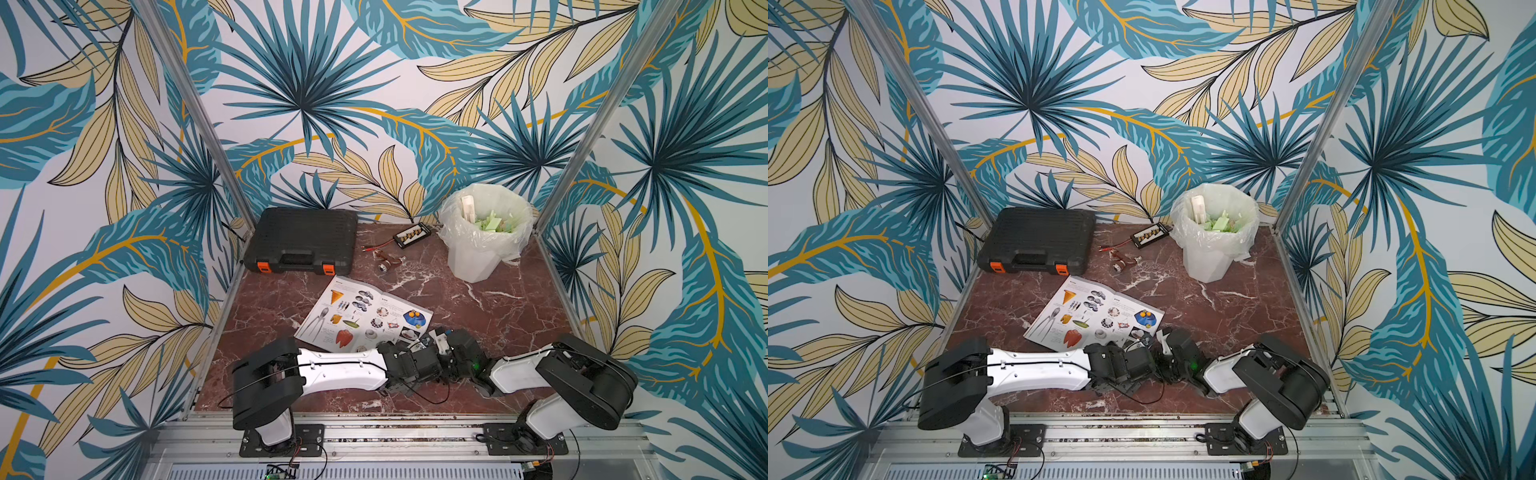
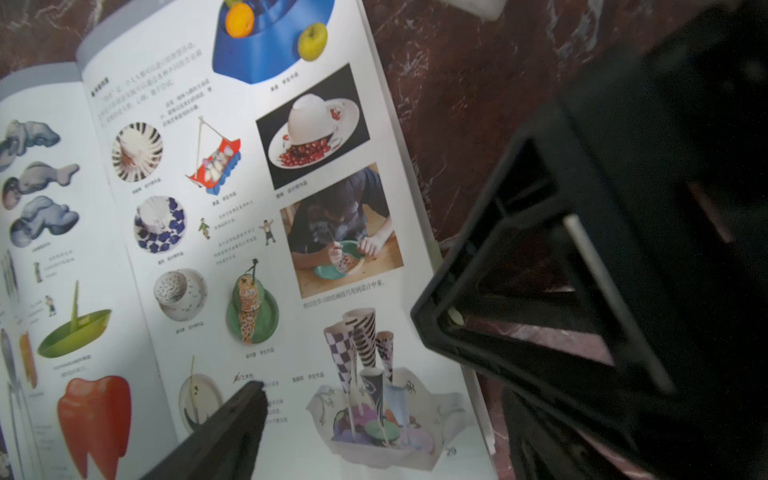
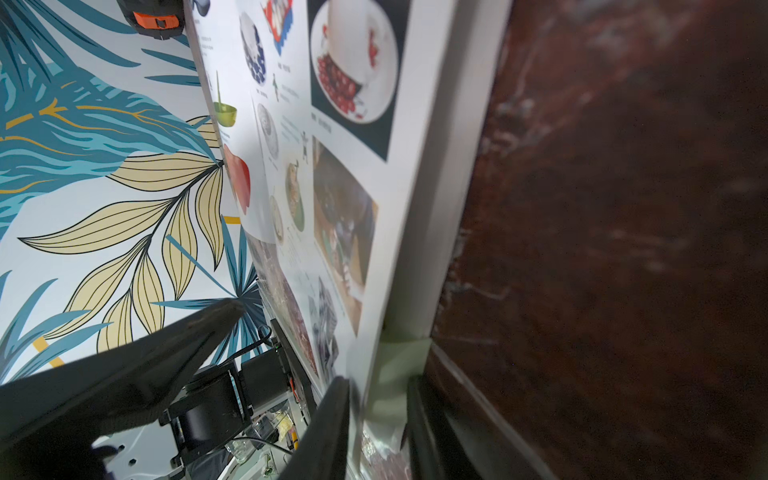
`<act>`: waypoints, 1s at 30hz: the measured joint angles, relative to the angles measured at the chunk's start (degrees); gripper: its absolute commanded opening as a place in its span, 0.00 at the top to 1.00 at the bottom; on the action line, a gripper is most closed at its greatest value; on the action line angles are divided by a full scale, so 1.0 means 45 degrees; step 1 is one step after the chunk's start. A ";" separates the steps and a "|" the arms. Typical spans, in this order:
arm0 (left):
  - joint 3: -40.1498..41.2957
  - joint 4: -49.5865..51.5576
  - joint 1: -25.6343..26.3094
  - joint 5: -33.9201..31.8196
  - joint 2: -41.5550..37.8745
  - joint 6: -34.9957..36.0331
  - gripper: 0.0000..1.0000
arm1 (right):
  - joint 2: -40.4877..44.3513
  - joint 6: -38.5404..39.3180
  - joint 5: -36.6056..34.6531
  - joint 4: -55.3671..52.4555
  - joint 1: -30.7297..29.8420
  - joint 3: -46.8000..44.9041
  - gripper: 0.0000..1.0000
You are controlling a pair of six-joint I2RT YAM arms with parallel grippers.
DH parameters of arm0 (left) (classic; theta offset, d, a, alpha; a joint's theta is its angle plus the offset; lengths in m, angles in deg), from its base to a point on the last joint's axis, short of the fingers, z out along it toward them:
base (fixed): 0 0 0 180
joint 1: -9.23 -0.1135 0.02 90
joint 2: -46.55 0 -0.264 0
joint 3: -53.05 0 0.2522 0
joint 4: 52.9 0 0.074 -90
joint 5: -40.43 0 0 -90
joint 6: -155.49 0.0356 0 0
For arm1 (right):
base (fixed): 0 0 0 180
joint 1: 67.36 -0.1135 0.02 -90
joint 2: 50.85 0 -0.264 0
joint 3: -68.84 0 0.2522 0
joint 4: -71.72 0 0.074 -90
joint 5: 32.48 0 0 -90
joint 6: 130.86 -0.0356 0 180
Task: Peel off the used sticky note
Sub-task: Turn the page of the book at the center of the board.
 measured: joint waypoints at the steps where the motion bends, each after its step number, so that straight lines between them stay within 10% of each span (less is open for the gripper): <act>1: 0.0000 -0.0019 0.0000 -0.0019 0.0073 -0.0005 0.08 | 0.0000 0.0000 0.0000 0.0000 0.0000 0.0000 0.71; 30: 0.0000 -0.0063 0.0019 -0.0699 0.0437 -0.0194 0.41 | 0.0010 -0.0131 -0.0005 0.0010 0.0000 -0.0005 0.71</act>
